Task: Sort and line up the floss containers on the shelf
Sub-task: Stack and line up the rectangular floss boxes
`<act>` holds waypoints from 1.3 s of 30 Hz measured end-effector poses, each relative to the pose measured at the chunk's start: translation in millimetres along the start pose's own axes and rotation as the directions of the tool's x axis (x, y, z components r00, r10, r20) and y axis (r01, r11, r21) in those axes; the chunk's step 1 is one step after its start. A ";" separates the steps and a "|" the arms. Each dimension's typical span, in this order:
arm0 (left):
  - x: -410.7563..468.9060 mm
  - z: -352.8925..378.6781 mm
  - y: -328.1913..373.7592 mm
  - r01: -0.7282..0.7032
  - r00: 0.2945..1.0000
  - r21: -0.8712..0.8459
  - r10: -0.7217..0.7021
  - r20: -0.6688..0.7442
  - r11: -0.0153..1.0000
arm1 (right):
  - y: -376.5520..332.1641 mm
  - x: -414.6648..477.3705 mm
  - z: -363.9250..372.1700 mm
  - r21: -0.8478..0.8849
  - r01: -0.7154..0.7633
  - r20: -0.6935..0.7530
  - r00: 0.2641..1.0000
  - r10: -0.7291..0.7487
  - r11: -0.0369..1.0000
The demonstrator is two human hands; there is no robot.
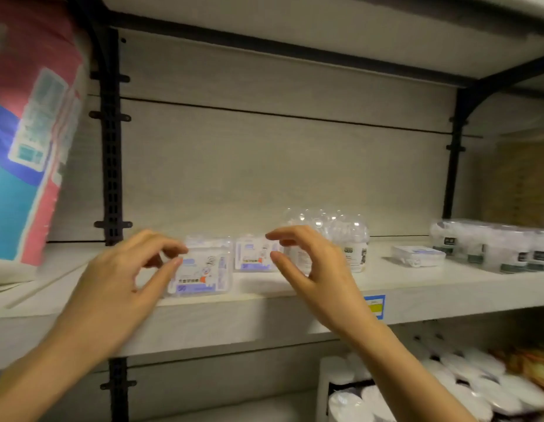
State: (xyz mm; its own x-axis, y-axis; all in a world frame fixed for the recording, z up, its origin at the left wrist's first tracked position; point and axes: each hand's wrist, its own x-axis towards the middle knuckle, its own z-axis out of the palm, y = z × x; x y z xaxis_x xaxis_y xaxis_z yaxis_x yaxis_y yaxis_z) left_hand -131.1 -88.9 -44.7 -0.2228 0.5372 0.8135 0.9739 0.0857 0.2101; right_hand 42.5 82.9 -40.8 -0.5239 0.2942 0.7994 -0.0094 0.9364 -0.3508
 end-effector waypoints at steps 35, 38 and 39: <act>145.3 253.3 247.1 0.545 0.804 -0.428 -0.304 0.511 0.721 | 259.7 1.5 -217.4 -0.162 0.182 0.321 0.939 -0.123 0.970; 138.0 239.4 258.9 0.473 0.869 -0.611 -0.223 0.441 0.635 | 246.4 -11.4 -222.2 -0.103 0.284 0.148 0.952 -0.268 0.953; 133.4 234.0 261.6 0.443 0.890 -0.660 -0.206 0.408 0.607 | 242.3 -15.3 -224.8 -0.043 0.284 0.107 0.955 -0.278 0.958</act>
State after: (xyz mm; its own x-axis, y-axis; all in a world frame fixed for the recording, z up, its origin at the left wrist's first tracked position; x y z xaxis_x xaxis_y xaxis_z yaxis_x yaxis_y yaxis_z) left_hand 104.0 201.5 -8.2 -0.3808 0.8025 0.4594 0.4645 -0.2637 0.8454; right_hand 239.7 348.3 -28.3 -0.5890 -0.0002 0.8081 -0.1209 0.9888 -0.0879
